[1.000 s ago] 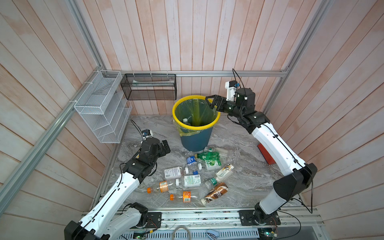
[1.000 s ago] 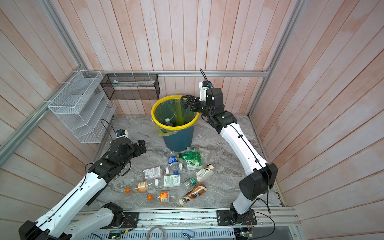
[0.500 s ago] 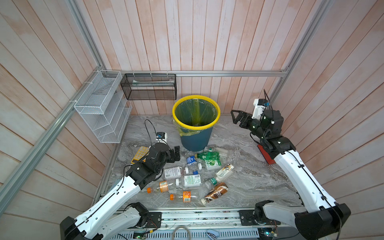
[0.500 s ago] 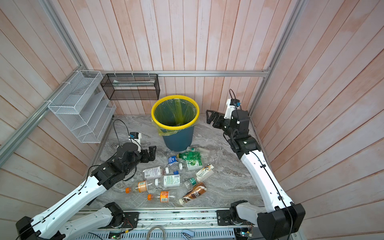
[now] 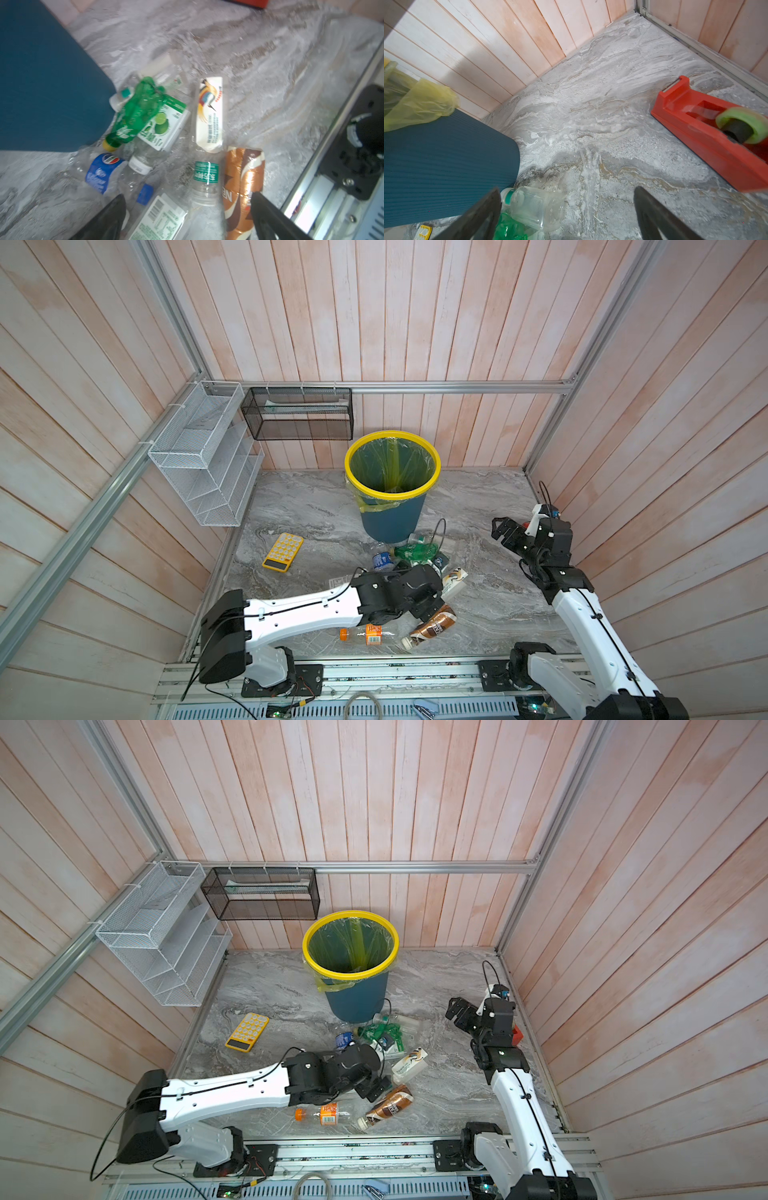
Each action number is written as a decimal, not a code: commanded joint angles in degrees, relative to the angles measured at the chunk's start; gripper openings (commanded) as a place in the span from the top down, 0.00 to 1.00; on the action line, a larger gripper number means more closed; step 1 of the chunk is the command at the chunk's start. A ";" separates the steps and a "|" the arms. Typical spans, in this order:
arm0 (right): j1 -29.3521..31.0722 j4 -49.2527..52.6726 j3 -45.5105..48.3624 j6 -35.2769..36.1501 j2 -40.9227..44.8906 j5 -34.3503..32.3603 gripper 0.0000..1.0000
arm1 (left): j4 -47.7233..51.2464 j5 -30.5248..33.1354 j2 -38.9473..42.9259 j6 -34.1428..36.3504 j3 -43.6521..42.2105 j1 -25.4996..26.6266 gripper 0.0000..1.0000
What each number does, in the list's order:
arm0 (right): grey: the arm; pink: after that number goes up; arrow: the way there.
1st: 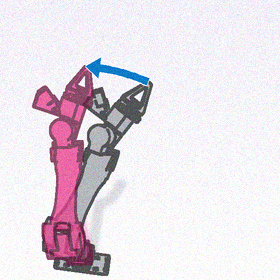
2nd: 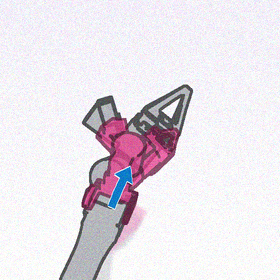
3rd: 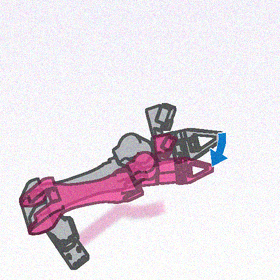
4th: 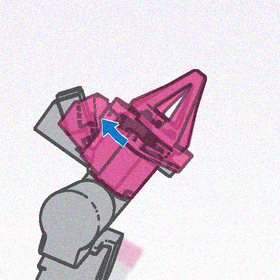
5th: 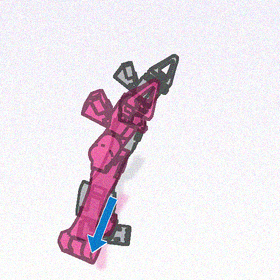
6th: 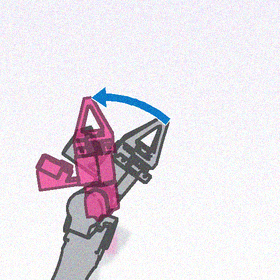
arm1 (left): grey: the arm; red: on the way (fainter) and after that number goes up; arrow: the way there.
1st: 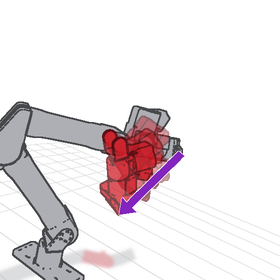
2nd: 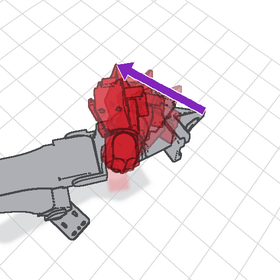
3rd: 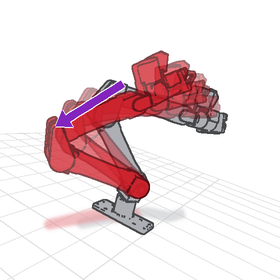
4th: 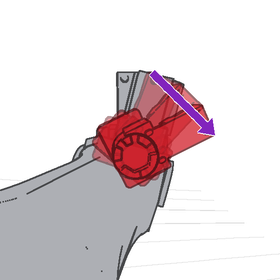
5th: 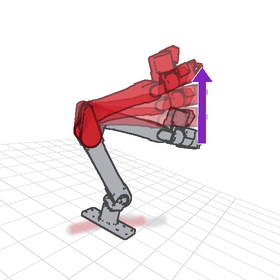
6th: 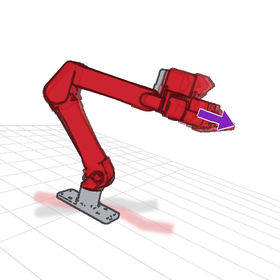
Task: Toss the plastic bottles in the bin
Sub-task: 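Grasp the brown coffee bottle with the left gripper while the right gripper withdraws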
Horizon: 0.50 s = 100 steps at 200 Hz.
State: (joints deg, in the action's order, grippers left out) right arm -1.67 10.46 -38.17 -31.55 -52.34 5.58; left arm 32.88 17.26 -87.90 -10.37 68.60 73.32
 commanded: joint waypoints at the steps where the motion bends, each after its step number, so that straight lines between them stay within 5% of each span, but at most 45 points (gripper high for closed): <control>1: -1.12 -0.63 0.86 -1.21 1.21 -0.44 0.01 | 6.37 -6.37 -3.52 3.25 2.52 1.84 0.09; 31: -1.57 -0.68 0.79 -1.49 0.50 0.05 0.01 | 8.40 -12.42 -8.25 2.51 3.95 3.16 0.20; 100: -1.79 -0.79 1.71 -1.76 0.79 0.83 0.01 | 8.55 -13.43 -16.52 0.54 6.64 4.51 0.31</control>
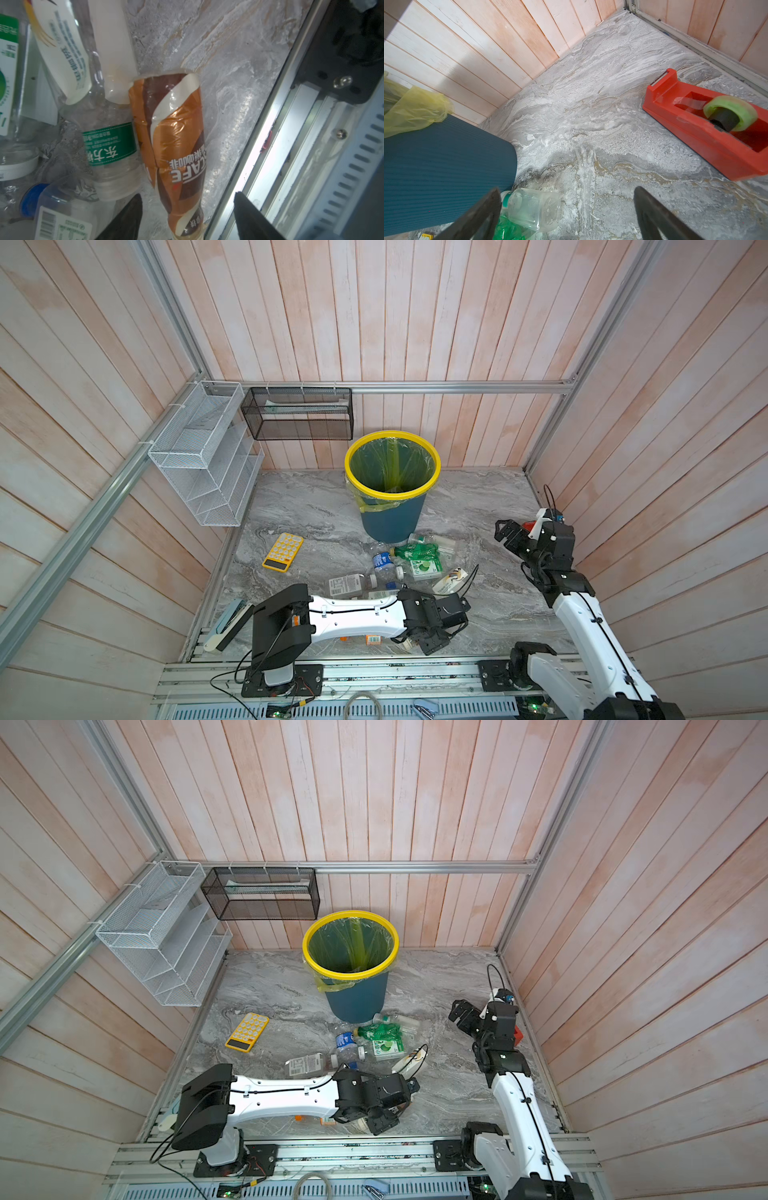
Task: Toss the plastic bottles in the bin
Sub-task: 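Grasp the brown coffee bottle with the left gripper while the right gripper withdraws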
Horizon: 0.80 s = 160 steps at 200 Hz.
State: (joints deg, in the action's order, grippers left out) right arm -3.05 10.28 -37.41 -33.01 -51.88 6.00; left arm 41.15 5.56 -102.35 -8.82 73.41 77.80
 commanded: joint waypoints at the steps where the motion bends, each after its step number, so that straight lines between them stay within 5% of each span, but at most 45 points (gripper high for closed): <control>1: -0.44 -0.61 0.94 -0.30 0.35 0.46 0.01 | 0.22 -1.72 -2.20 -1.02 1.78 0.01 0.31; 109: -0.80 -0.52 1.74 -0.21 1.15 1.47 0.01 | -2.75 -1.07 -8.42 1.24 2.97 -0.01 0.32; 160: -0.82 -0.44 2.44 0.02 1.76 1.19 0.01 | -5.71 -1.17 -6.14 0.26 2.09 -0.02 0.55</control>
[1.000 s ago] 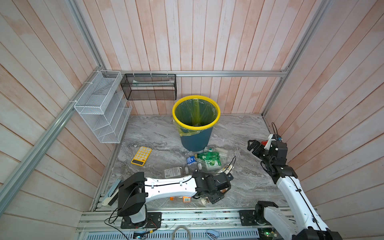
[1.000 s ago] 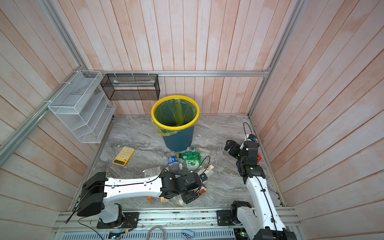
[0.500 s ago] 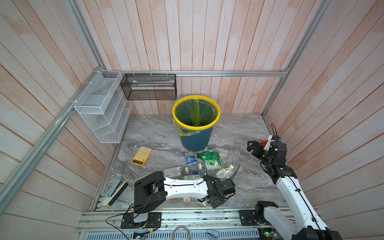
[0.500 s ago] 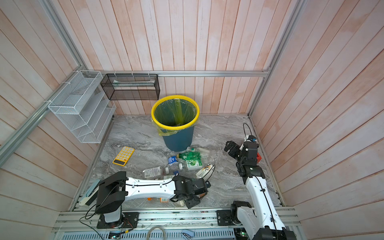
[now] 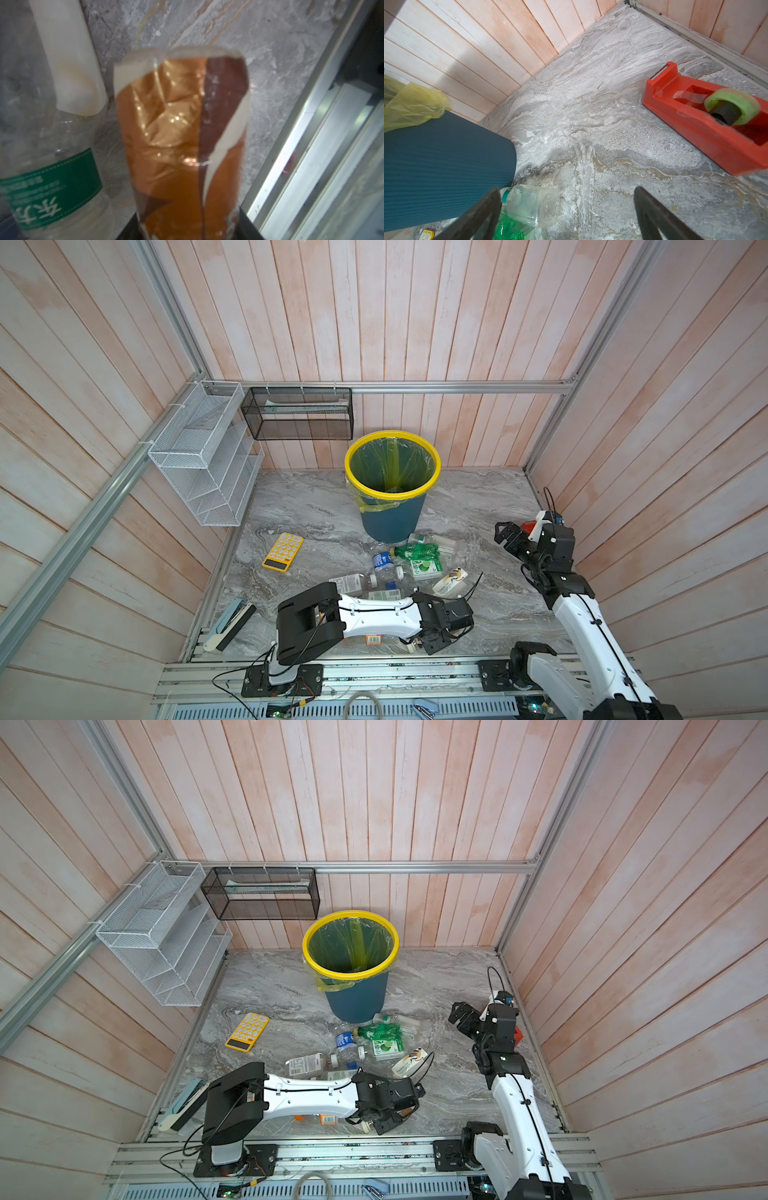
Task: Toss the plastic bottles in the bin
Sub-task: 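Grasp the brown coffee bottle with the left gripper while the right gripper withdraws, then lift the brown coffee bottle over the bin and release it with the left gripper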
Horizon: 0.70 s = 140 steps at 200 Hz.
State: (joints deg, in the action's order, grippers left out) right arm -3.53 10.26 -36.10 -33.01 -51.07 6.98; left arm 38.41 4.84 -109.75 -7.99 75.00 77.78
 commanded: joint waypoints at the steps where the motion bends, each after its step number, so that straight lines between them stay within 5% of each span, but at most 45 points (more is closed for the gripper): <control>1: -0.34 -0.42 1.12 0.04 0.96 0.22 0.01 | -3.03 -0.40 1.37 -0.60 0.45 0.00 0.55; 59: -0.60 -0.20 1.25 0.26 1.46 -0.25 0.01 | -9.88 3.24 13.56 -4.83 -3.81 -1.21 0.61; 106: -0.75 -0.37 1.95 -0.29 2.35 -1.01 0.01 | -21.93 15.46 33.86 -4.65 -10.17 -4.31 0.65; 140: -0.73 -1.58 3.21 -0.72 3.97 0.37 0.01 | -38.22 26.33 45.35 2.46 -15.82 -7.54 0.65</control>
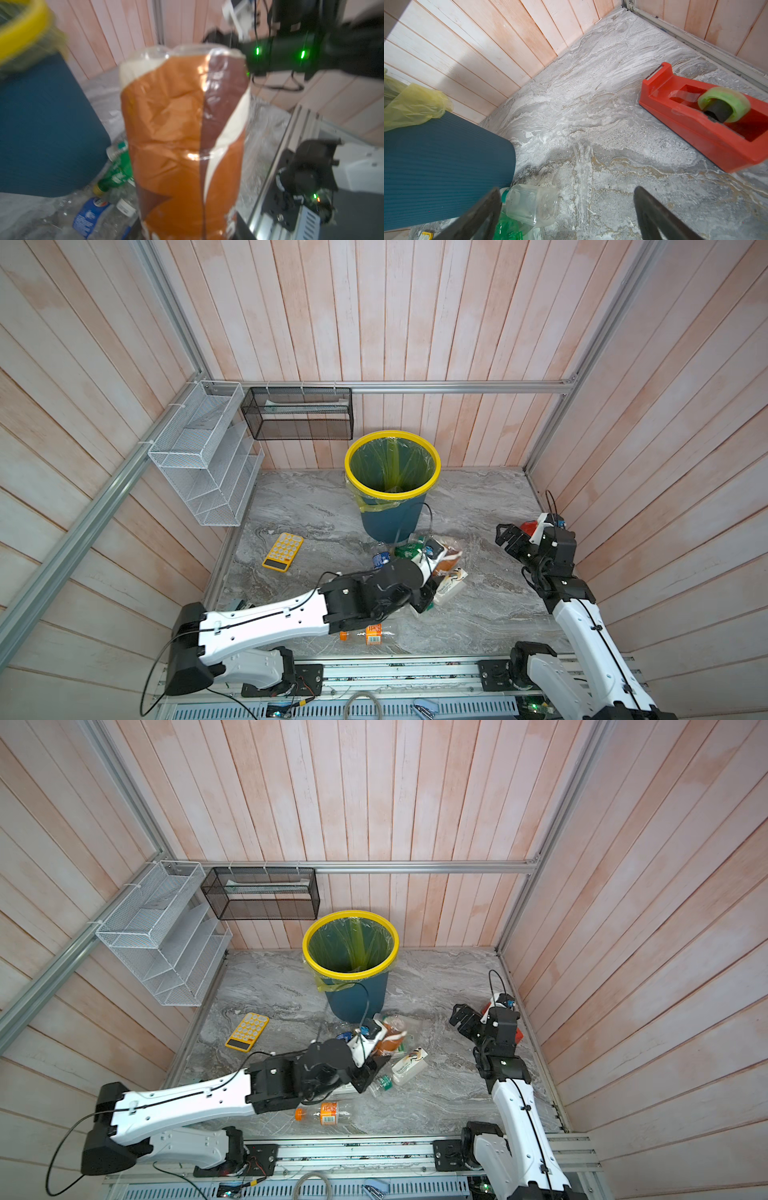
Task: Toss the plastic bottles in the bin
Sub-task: 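Lift the brown coffee bottle over the bin and release it with the left gripper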
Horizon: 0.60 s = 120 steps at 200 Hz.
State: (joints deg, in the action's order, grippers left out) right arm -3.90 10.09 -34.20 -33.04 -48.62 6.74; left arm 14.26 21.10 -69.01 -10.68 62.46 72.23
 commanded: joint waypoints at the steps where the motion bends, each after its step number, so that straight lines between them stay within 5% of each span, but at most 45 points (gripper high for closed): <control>1: -0.34 -1.48 1.32 -0.71 1.60 0.67 0.01 | -14.47 10.17 4.82 5.41 -3.33 -2.21 0.65; 47: -0.35 -1.40 1.41 -0.72 4.07 2.56 0.01 | -19.44 0.52 1.59 8.77 4.51 -16.55 0.65; 81: -0.40 -0.77 0.22 0.33 5.20 4.06 0.01 | 1.40 -12.22 -16.16 -0.49 27.97 -31.32 0.64; 120: -0.36 2.64 -1.55 3.03 6.42 3.56 0.01 | 19.21 -14.26 -30.73 -4.09 48.67 -34.78 0.19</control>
State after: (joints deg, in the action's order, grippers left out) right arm -3.90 10.61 -33.43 -32.34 -43.42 9.58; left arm 18.22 11.51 -95.53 -11.68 104.14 37.74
